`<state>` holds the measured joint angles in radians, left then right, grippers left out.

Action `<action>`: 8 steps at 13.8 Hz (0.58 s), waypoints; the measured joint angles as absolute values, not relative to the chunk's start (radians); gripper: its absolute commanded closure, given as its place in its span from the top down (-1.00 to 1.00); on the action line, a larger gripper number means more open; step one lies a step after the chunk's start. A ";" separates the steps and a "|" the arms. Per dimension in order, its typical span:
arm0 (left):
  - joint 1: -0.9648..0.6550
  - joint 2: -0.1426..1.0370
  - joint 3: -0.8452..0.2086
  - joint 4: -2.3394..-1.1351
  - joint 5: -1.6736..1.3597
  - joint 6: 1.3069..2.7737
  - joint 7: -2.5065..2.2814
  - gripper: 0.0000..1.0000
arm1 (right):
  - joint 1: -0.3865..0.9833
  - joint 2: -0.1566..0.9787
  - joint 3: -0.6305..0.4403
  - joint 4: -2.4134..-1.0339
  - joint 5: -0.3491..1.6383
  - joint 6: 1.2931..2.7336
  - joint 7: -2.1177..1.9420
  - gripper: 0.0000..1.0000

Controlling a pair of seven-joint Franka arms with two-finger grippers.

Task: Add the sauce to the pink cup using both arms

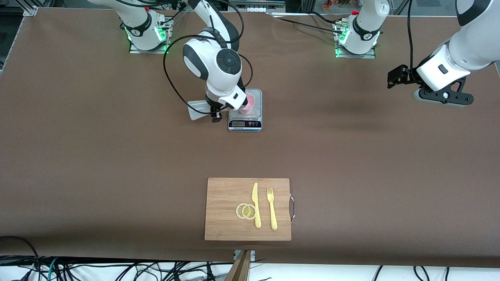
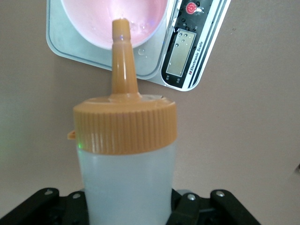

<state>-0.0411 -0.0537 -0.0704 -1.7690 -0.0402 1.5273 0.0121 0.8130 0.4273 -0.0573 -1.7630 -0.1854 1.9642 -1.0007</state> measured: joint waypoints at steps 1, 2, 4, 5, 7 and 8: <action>-0.041 -0.054 -0.070 -1.769 -0.040 1.527 0.012 1.00 | 0.813 0.427 -0.057 -1.762 -0.185 1.964 -1.001 -1.00; -0.041 -0.054 -0.070 -1.769 -0.040 1.527 0.012 1.00 | 0.813 0.427 -0.057 -1.759 -0.183 1.964 -1.001 -1.00; -0.041 -0.054 -0.070 -1.769 -0.040 1.527 0.012 1.00 | 0.813 0.427 -0.057 -1.752 -0.163 1.964 -1.005 -1.00; -0.041 -0.054 -0.070 -1.769 -0.040 1.527 0.012 1.00 | 0.813 0.426 -0.057 -1.750 -0.152 1.965 -1.010 -1.00; -0.041 -0.054 -0.070 -1.769 -0.040 1.527 0.012 1.00 | 0.813 0.426 -0.057 -1.748 -0.124 1.966 -1.022 -1.00; -0.041 -0.054 -0.070 -1.769 -0.040 1.527 0.012 1.00 | 0.813 0.426 -0.057 -1.746 -0.103 1.968 -1.031 -1.00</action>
